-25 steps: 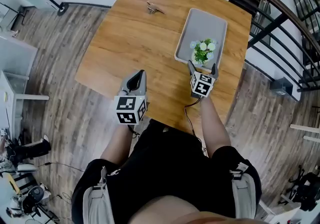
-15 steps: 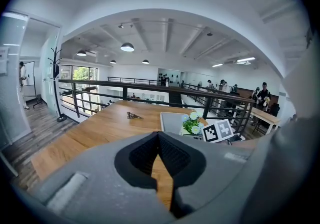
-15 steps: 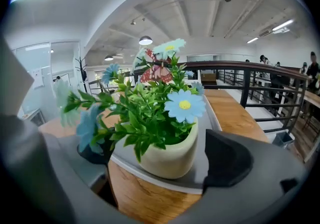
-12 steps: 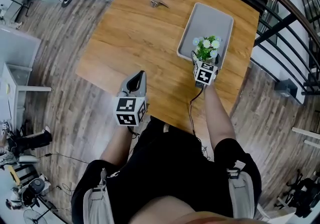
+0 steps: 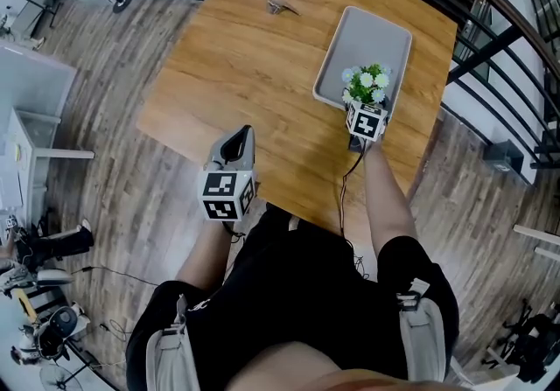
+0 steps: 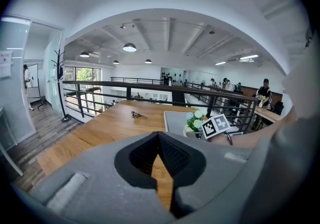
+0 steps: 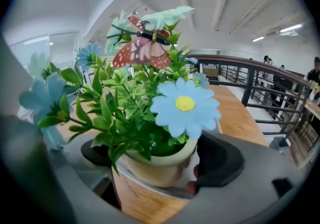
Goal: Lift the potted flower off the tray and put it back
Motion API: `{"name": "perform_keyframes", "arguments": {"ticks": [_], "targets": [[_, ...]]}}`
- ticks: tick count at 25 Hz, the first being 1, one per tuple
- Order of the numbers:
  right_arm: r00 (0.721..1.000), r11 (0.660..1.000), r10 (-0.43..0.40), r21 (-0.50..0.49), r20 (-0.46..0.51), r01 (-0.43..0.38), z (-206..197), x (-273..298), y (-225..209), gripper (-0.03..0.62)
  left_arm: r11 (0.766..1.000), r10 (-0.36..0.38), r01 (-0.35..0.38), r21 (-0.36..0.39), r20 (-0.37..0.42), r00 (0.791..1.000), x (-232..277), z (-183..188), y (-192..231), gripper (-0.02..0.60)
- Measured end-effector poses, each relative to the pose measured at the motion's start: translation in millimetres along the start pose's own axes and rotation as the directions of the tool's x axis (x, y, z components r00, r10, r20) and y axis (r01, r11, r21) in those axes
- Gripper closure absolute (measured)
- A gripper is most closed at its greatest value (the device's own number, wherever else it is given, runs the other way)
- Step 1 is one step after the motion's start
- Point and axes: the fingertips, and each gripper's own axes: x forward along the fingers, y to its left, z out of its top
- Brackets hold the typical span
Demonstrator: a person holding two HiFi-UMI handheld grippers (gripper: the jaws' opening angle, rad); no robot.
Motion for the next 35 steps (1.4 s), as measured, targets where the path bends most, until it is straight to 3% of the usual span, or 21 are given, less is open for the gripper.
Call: {"name": "perform_keyframes", "arguments": {"ticks": [9, 16, 26, 35], "targets": [[0.997, 0.999, -0.003, -0.047, 0.082, 0.007, 31.7, -44.1, 7.2, 0.112, 0.998, -0.06, 0.059, 0.02, 0.04, 0.997, 2.2, 15.9, -7.8, 0.569], [0.979, 0.999, 0.0, -0.04, 0.206, 0.009, 83.2, -101.5, 7.3, 0.114, 0.99, -0.139, 0.136, 0.043, 0.084, 0.987, 8.5, 40.9, -26.5, 0.569], [0.892, 0.998, -0.061, 0.014, 0.448, 0.061, 159.3, -219.3, -12.9, 0.114, 0.959, -0.278, 0.266, 0.102, 0.135, 0.951, 27.1, 73.1, -72.6, 0.569], [0.846, 0.989, -0.15, 0.073, 0.512, 0.131, 148.8, -307.9, -28.0, 0.114, 0.905, -0.415, 0.394, 0.16, 0.14, 0.899, 37.4, 87.5, -123.1, 0.569]]}}
